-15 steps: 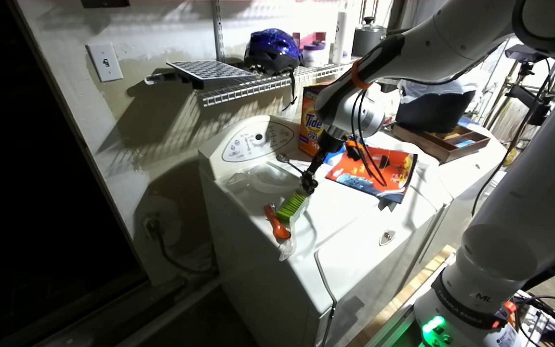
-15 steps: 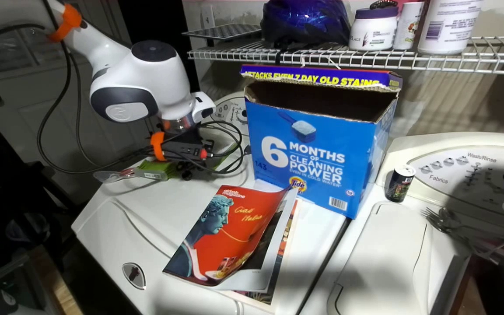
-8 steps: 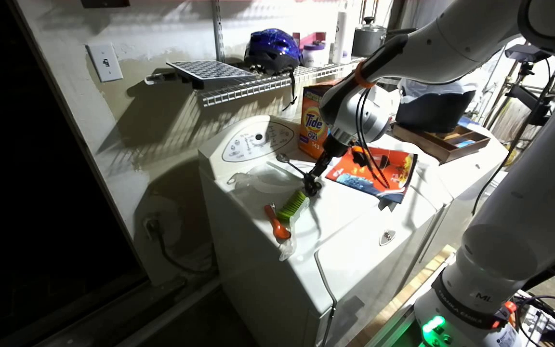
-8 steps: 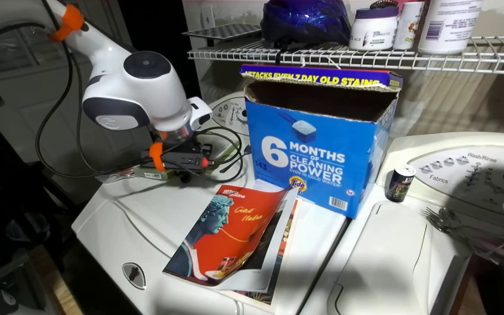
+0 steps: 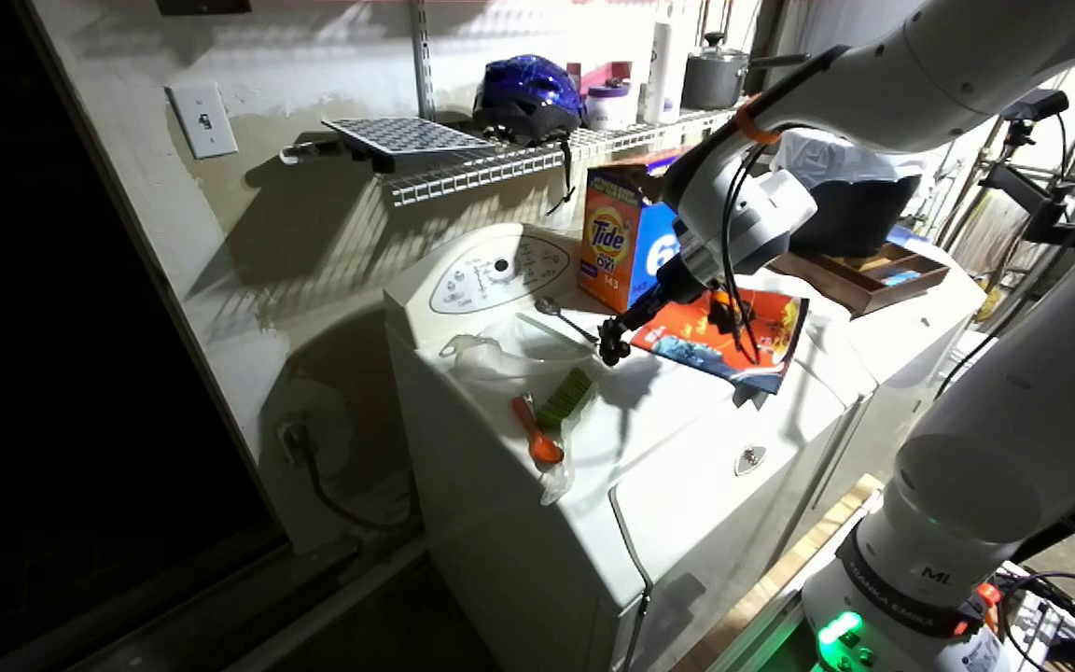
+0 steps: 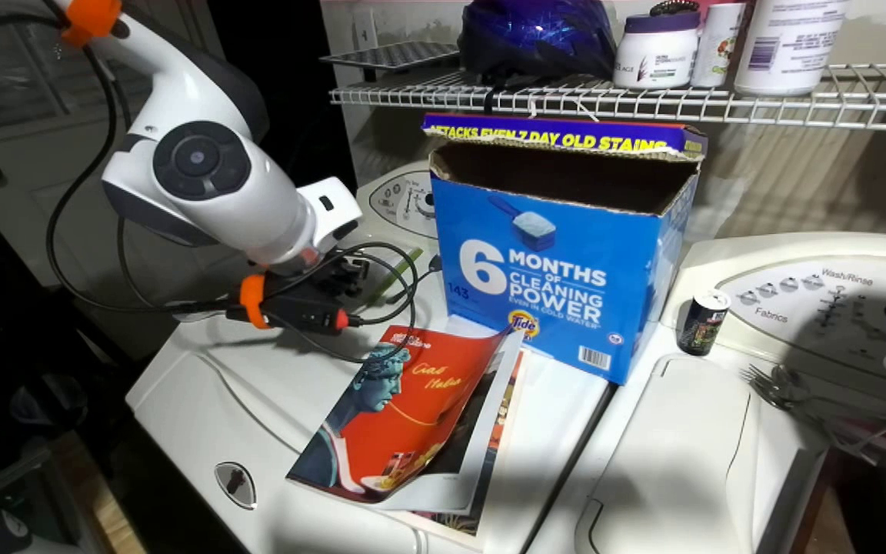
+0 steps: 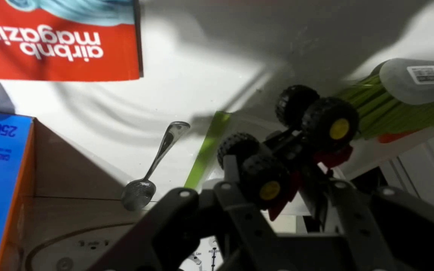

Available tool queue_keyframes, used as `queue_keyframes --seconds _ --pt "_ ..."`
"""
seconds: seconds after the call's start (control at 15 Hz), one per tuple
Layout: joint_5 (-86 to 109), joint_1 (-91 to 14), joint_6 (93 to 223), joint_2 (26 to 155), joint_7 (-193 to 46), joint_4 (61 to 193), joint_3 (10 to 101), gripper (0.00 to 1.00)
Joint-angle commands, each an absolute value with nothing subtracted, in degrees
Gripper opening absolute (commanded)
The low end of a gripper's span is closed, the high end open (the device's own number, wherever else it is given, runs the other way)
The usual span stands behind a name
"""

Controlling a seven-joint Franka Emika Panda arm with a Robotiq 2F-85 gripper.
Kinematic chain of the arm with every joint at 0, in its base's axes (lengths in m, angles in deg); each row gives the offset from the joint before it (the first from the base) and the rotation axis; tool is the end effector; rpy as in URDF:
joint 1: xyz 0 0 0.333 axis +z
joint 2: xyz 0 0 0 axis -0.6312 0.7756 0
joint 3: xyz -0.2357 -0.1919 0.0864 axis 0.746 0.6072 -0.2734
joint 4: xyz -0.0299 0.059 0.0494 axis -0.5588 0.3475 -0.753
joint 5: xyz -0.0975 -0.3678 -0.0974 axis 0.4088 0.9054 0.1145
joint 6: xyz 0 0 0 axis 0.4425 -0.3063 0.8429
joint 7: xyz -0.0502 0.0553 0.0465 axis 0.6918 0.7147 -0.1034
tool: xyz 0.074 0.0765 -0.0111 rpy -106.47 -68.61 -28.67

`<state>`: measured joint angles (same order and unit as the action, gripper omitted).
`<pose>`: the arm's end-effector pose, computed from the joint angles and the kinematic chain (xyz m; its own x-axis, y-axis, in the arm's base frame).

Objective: Place the car upright.

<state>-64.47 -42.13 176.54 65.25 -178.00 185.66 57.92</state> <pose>0.4127 -0.0965 0.3025 0.7262 0.3013 0.6179 0.4618 -0.8797 -0.1138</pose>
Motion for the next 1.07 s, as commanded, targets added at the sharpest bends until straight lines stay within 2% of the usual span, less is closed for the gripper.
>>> queue_keyframes --seconds 0.0,1.0 --pt "-72.5 -42.5 174.7 64.0 -182.4 187.7 60.1 0.18" --pt "-97.7 -41.2 177.2 68.8 -201.6 187.4 59.4 0.18"
